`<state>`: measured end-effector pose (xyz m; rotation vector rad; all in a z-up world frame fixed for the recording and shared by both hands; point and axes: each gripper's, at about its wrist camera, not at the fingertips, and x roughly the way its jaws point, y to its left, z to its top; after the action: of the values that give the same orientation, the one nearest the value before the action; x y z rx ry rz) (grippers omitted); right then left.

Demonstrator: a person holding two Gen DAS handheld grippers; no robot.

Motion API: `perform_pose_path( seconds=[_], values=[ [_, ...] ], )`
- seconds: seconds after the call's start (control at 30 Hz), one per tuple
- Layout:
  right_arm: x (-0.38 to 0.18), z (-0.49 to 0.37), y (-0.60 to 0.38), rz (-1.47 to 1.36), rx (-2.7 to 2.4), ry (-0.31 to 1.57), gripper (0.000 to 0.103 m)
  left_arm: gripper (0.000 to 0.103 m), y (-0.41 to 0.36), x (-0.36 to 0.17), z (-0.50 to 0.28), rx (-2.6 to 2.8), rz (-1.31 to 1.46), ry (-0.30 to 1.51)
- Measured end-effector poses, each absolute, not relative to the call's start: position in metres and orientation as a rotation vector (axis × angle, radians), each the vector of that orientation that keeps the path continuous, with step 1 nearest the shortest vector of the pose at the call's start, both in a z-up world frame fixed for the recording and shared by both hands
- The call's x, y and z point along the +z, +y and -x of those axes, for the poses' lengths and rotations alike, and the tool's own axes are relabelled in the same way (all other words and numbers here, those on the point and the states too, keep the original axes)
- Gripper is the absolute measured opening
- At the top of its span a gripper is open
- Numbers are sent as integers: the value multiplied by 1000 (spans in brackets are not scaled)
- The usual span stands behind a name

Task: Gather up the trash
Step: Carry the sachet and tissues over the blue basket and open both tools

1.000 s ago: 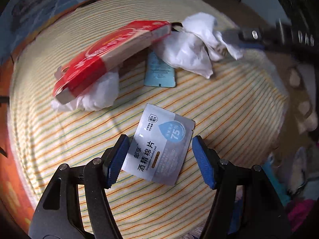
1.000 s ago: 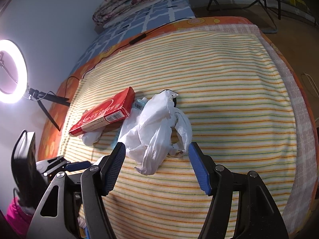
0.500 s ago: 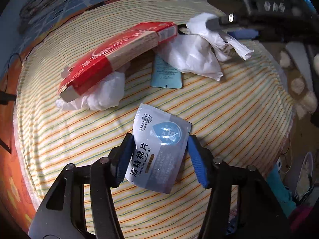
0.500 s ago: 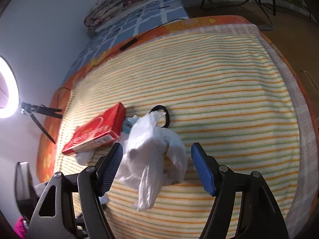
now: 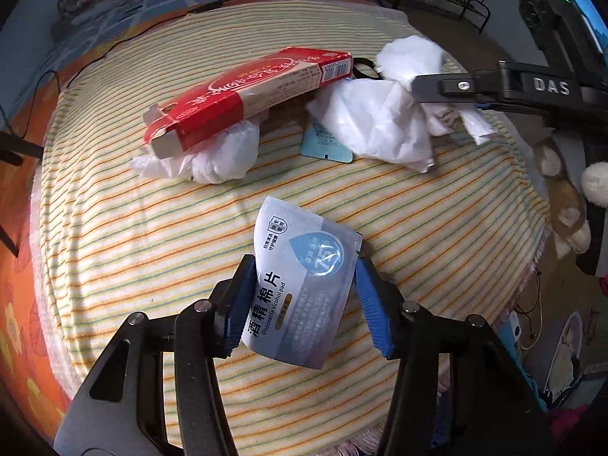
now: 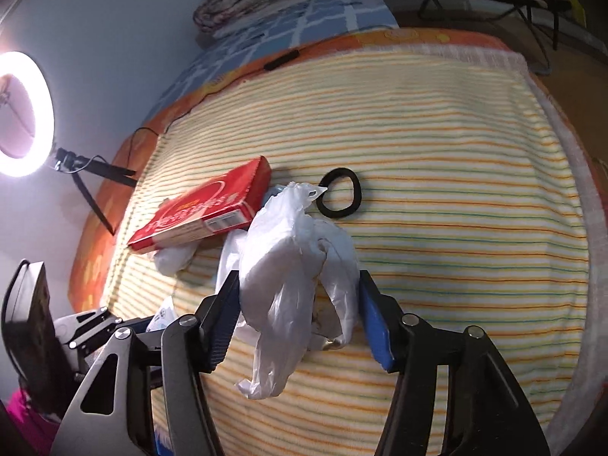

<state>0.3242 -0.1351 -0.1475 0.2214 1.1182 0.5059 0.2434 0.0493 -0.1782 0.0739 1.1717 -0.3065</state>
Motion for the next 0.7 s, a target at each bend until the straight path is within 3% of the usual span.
perform_pose_path(
  seconds=[0.7],
  values=[
    [-89, -219, -167, -193, 571, 993, 55, 54, 67, -119, -141, -231, 7, 1094]
  ],
)
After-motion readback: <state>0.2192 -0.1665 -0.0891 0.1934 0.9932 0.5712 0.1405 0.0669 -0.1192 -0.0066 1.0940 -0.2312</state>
